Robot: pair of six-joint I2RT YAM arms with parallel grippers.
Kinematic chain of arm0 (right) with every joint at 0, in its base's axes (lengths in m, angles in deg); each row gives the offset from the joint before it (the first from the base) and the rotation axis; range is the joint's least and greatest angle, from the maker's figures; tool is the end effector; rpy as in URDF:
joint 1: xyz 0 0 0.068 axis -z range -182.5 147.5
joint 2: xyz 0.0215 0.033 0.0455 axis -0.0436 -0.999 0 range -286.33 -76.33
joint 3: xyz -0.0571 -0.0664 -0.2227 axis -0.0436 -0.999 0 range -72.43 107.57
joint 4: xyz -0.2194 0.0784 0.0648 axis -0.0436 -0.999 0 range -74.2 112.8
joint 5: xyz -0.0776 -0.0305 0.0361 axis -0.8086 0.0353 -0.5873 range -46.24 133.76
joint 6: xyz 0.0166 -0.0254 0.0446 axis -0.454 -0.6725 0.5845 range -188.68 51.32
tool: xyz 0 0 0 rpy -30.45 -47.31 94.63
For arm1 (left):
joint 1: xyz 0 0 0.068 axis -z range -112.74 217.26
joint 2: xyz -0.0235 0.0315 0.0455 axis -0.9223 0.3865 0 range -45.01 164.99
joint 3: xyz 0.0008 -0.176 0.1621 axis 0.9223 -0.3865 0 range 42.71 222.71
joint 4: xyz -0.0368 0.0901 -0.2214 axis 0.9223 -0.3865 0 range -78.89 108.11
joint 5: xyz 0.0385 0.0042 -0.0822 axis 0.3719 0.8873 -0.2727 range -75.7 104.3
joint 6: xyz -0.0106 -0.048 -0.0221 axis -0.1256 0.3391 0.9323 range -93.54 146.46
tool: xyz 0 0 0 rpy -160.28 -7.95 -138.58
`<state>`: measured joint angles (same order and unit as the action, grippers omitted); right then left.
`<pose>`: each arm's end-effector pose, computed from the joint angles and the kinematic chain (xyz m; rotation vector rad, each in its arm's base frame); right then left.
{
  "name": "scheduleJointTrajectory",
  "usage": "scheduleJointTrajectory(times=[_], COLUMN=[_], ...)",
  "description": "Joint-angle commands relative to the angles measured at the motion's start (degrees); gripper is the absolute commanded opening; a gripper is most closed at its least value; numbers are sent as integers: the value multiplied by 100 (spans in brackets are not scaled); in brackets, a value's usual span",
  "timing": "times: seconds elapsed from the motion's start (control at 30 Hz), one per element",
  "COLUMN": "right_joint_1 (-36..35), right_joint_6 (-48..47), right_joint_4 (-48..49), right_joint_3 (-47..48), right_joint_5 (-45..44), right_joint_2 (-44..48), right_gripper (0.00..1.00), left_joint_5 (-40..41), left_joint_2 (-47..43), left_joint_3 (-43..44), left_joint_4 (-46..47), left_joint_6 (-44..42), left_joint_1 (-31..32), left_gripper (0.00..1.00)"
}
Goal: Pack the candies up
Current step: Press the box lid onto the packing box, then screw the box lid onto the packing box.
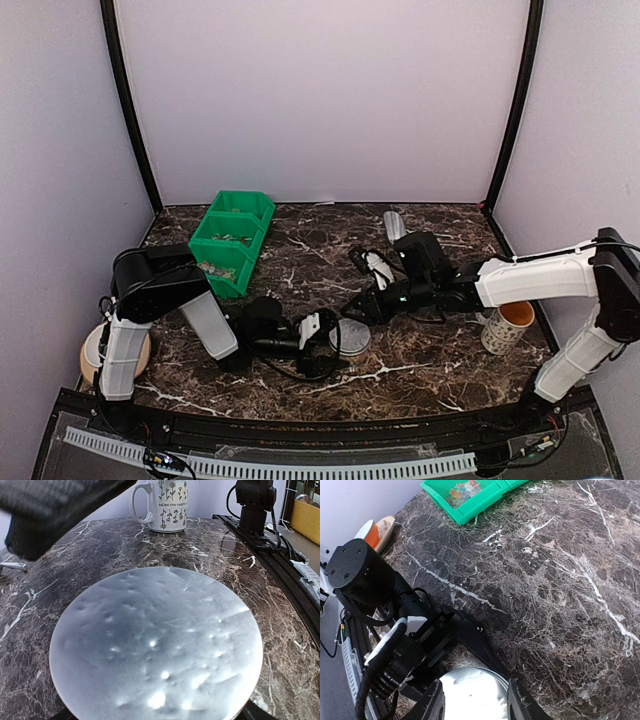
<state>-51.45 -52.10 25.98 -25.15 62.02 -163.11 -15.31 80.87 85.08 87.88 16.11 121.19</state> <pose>0.1919 0.2373 0.1823 -0.8352 2.1946 0.9573 0.1866 -0.2861 0.0585 1.3130 1.3665 -0.9961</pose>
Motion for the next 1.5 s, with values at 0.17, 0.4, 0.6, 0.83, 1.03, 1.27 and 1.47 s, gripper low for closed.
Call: scheduleJointTrajectory(times=[0.17, 0.4, 0.6, 0.83, 1.03, 1.27, 1.47], right_joint_1=[43, 43, 43, 41, 50, 47, 45], right_joint_6=[-2, 6, 12, -1, -27, -6, -3], right_joint_4=[-4, 12, 45, 27, -21, -64, -172], right_joint_3=[280, 196, 160, 37, -93, -253, -423], right_joint_5=[134, 213, 184, 156, 81, 69, -6], right_joint_2=[-413, -627, -675, -591, -549, -319, -72], right_gripper=[39, 39, 39, 37, 34, 30, 25], left_joint_5=[253, 253, 262, 262, 275, 336, 424], left_joint_2=[433, 445, 445, 446, 445, 446, 446], left_joint_3=[-132, -121, -124, -124, -124, -124, -125], left_joint_4=[-1281, -1294, -1300, -1291, -1282, -1276, -1265], left_joint_6=[-211, -209, -213, -209, -213, -187, -143], left_joint_1=[47, 47, 47, 47, 47, 47, 47], left_gripper=[71, 71, 71, 71, 71, 70, 69])
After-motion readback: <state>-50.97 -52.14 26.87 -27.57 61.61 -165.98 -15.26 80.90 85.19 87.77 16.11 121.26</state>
